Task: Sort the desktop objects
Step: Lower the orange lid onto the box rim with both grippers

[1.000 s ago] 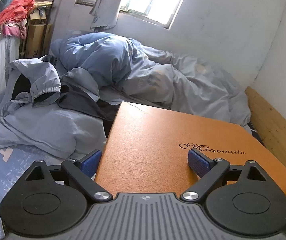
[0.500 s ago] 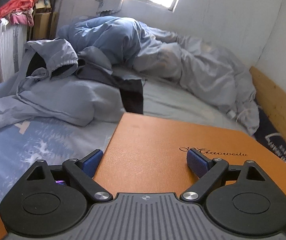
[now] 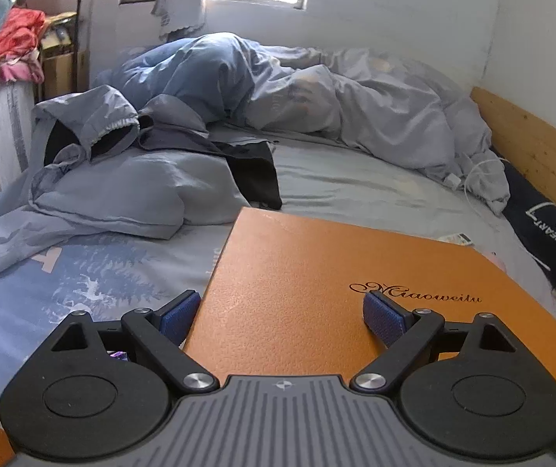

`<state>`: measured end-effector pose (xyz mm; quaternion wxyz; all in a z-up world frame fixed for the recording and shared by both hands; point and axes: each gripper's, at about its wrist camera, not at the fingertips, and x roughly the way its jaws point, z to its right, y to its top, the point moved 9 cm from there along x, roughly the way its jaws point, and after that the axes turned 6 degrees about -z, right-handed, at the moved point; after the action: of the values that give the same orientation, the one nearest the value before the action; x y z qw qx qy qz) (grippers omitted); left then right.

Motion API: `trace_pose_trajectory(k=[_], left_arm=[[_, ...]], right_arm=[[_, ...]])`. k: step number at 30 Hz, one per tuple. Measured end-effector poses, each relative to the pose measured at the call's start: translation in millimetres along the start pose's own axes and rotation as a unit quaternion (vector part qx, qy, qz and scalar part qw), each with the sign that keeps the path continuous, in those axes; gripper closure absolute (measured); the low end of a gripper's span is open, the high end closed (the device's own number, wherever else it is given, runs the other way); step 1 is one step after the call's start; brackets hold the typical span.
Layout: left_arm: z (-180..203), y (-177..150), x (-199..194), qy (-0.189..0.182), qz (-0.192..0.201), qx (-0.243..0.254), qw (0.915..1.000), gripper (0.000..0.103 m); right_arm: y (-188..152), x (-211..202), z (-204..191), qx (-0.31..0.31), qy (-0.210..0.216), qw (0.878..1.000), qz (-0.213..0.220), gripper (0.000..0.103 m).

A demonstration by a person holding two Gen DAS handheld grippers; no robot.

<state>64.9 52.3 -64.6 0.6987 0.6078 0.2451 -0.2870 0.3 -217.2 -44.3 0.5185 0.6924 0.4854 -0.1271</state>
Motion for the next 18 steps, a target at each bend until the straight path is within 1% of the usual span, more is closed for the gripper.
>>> trace_pose_trajectory(k=[5,10,16,18], left_arm=[[3,-8,7,-0.002,0.008,0.011,0.9999,0.009],[3,-11,13,0.008,0.029,0.027,0.9992,0.009],[-5,-16,24,0.005,0.036,0.009,0.9993,0.009],[-7,-13,27,0.002,0.038,0.009,0.9992,0.009]], right_arm=[[-20,10,7,0.007,-0.001,1.0,-0.018,0.026],[-28,23,8,0.009,-0.004,0.999,-0.034,0.026],[-36,39,5,0.002,-0.011,0.998,-0.059,0.026],[-37,42,3,0.001,-0.015,0.998,-0.063,0.026]])
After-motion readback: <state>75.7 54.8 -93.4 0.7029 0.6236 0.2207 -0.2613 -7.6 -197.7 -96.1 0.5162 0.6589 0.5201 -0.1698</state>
